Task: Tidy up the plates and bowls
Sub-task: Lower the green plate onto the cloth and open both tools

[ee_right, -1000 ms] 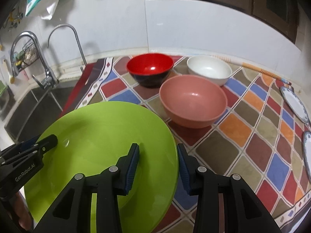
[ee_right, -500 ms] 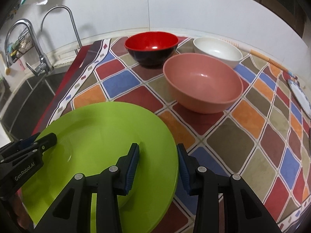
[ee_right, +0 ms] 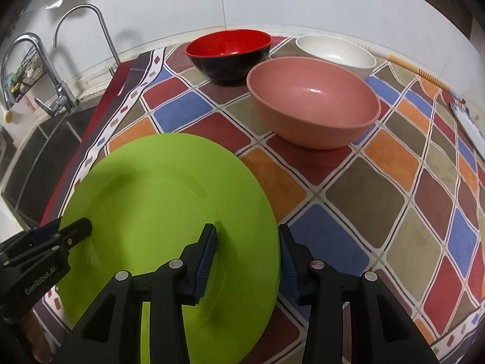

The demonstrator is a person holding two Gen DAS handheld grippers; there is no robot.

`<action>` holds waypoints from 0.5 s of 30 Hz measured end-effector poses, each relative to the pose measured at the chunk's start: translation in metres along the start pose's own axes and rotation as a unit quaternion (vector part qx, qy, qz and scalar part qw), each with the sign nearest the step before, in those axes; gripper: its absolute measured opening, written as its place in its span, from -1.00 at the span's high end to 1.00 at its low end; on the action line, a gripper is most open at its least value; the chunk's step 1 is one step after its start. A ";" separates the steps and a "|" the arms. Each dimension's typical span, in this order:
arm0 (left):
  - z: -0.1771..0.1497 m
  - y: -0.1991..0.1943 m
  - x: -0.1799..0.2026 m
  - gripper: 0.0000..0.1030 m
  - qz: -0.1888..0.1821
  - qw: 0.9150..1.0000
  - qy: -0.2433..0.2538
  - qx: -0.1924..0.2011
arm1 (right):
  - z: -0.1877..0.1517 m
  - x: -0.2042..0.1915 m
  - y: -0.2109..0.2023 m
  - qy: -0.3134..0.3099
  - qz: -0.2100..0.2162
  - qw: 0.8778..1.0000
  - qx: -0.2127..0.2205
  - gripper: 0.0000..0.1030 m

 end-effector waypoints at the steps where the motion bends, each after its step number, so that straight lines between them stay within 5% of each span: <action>1: 0.000 -0.002 0.001 -0.01 -0.001 1.000 0.001 0.003 | -0.001 0.000 0.001 0.000 0.000 1.000 -0.002 0.17; 15: 0.019 -0.077 0.042 -0.76 -0.036 0.993 0.059 0.100 | 0.001 0.020 -0.057 0.029 -0.010 0.998 0.058 -0.44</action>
Point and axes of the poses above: each gripper's, at about its wrist camera, not at the fingertips, and y roughly the way its jaws point, x to its right, z to its top, the point moved 5 cm from there along y, roughly the way its jaws point, and after that the axes turned 1 degree about -z, right-handed, at the moved point
